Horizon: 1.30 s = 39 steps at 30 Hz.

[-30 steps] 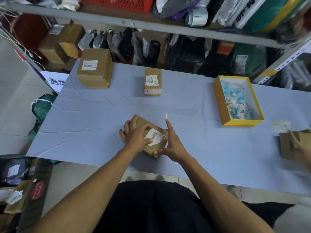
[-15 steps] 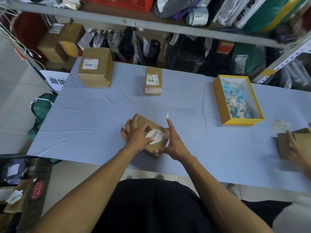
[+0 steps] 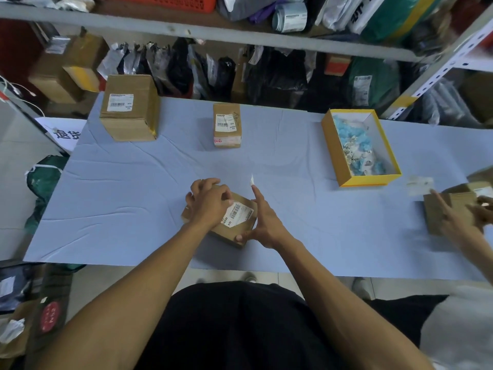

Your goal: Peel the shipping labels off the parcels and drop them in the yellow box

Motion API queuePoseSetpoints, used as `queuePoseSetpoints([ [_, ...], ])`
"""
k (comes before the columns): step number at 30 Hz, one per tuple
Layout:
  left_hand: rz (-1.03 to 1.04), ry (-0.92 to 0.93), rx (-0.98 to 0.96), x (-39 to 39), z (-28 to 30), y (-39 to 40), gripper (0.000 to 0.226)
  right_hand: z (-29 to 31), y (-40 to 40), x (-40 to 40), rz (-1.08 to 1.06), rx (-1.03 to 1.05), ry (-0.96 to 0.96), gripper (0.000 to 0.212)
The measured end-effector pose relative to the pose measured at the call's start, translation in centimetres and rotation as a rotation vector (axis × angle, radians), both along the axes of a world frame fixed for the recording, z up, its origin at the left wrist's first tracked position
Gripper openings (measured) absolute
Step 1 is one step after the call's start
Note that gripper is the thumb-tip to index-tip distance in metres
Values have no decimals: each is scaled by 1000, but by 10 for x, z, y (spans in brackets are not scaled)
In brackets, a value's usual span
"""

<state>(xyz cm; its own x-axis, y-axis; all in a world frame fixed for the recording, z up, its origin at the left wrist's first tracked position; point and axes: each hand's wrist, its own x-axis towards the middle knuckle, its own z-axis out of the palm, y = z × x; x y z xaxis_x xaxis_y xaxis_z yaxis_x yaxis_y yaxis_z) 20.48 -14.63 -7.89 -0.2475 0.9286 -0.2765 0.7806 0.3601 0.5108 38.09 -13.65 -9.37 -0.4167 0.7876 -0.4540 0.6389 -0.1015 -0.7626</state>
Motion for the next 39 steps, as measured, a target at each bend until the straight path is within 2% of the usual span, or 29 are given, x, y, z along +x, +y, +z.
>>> queuePoseSetpoints([
  [8,-53,-102,-95,-10,-3,14,11,-2,0,1,7,7,3,133],
  [15,-36,-112,-6,-10,2,8,4,-2,2,3,2,4,14,134],
  [18,-61,-121,35,-12,0,1,24,-2,0,3,-6,0,27,135],
  [21,-21,-128,96,-12,-1,-3,6,-1,0,1,-10,-5,27,135],
  [30,-57,-95,58,-10,-1,-2,9,-2,-1,2,-20,-9,19,135],
  [39,-22,-164,55,-14,-3,1,13,-2,-1,2,-24,-2,11,134],
])
